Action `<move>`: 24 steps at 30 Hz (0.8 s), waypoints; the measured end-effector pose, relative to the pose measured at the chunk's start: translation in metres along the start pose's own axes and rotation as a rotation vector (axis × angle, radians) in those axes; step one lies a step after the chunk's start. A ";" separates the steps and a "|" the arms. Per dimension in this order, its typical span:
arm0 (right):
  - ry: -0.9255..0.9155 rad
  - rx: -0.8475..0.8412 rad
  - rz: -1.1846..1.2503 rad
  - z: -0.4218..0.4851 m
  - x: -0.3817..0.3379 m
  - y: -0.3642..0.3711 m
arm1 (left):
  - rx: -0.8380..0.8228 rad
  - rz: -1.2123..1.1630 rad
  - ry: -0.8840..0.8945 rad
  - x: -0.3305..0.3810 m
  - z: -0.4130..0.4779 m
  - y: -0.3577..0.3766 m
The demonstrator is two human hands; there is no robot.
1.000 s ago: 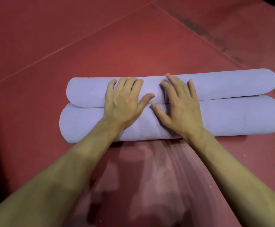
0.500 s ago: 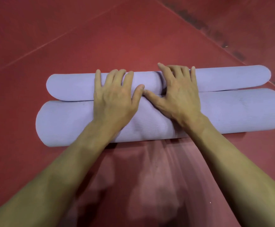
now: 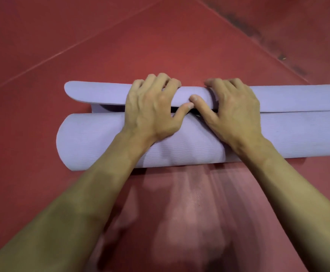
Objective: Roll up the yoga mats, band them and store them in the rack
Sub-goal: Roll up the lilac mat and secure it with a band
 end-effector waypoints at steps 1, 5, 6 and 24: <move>-0.047 -0.023 0.022 -0.008 -0.001 0.001 | 0.010 0.004 0.016 0.002 -0.002 -0.002; -0.139 0.035 0.016 -0.030 -0.001 -0.007 | 0.161 -0.010 0.083 0.017 -0.007 -0.022; -0.134 0.086 0.012 -0.030 -0.002 -0.011 | 0.202 -0.004 0.084 0.019 -0.008 -0.028; -0.147 0.396 -0.020 -0.011 -0.006 -0.036 | 0.455 0.125 0.075 0.005 -0.005 -0.035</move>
Point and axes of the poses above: each hand's wrist, its own z-axis towards the middle knuckle, its own y-axis out of the palm, x = y × z, the point moved 10 cm from there along z, towards the middle knuckle, and after that the axes turned 11 degrees about -z, right-handed, at the moved point
